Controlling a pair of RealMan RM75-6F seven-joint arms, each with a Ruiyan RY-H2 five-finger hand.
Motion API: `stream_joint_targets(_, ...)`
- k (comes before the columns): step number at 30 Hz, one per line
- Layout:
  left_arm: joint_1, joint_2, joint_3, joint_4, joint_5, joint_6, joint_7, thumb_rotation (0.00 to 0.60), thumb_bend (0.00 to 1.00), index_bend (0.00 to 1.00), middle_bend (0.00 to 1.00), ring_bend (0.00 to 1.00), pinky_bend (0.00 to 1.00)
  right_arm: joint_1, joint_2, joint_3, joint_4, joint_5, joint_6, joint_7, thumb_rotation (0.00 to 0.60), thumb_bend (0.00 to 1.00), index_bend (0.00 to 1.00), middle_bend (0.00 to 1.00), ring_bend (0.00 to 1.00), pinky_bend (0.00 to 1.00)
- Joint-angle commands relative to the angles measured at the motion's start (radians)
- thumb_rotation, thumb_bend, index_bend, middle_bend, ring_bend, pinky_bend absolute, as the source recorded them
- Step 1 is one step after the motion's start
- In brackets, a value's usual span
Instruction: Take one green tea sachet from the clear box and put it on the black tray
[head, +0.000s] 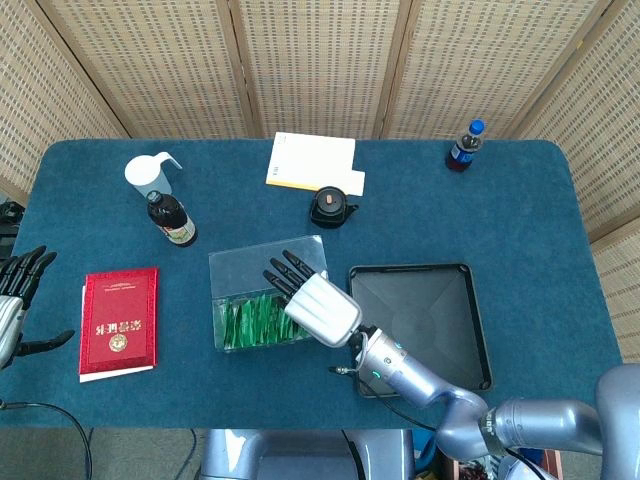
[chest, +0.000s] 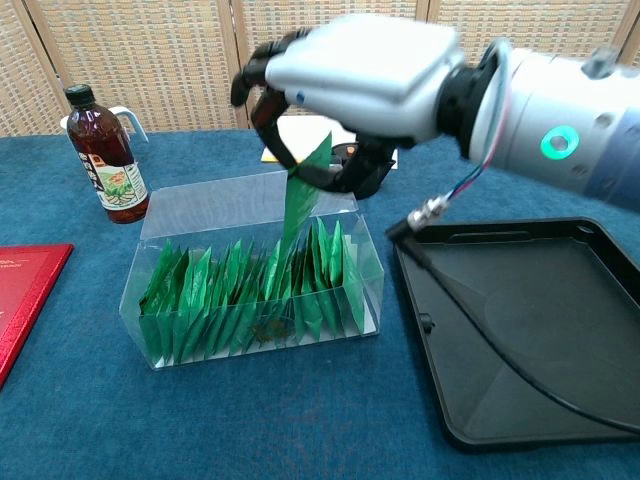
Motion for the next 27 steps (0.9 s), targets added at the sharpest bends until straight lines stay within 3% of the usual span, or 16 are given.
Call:
stream_joint_targets(1, 0.001, -0.001, 0.0, 0.001, 0.0, 0.002, 0.001, 0.6, 0.05, 0.0, 0.0, 0.0, 0.0, -0.016, 0.055, 0.016, -0.056, 0.001, 0.024, -0.034, 0.6, 0.61, 0.67, 0.25, 0.12, 0.15)
stream_joint_targets(8, 0.008, 0.0, 0.003, -0.005, 0.011, 0.018, 0.007, 0.6, 0.05, 0.0, 0.0, 0.0, 0.0, -0.062, 0.186, 0.027, -0.151, -0.014, 0.076, -0.065, 0.6, 0.61, 0.67, 0.25, 0.12, 0.15)
stream_joint_targets(13, 0.012, 0.0, 0.01, -0.008, 0.025, 0.025, 0.009, 0.6, 0.05, 0.0, 0.0, 0.0, 0.0, -0.152, 0.274, -0.027, -0.162, -0.043, 0.142, -0.01, 0.6, 0.61, 0.67, 0.25, 0.12, 0.15)
stream_joint_targets(22, 0.02, 0.001, 0.018, -0.017, 0.044, 0.042, 0.013, 0.6, 0.05, 0.0, 0.0, 0.0, 0.0, -0.303, 0.353, -0.159, -0.021, -0.171, 0.237, 0.199, 0.6, 0.61, 0.67, 0.25, 0.12, 0.15)
stream_joint_targets(27, 0.022, -0.003, 0.023, -0.02, 0.053, 0.045, 0.026, 0.6, 0.05, 0.0, 0.0, 0.0, 0.0, -0.365, 0.329, -0.209, 0.08, -0.239, 0.284, 0.315, 0.6, 0.61, 0.67, 0.25, 0.12, 0.15)
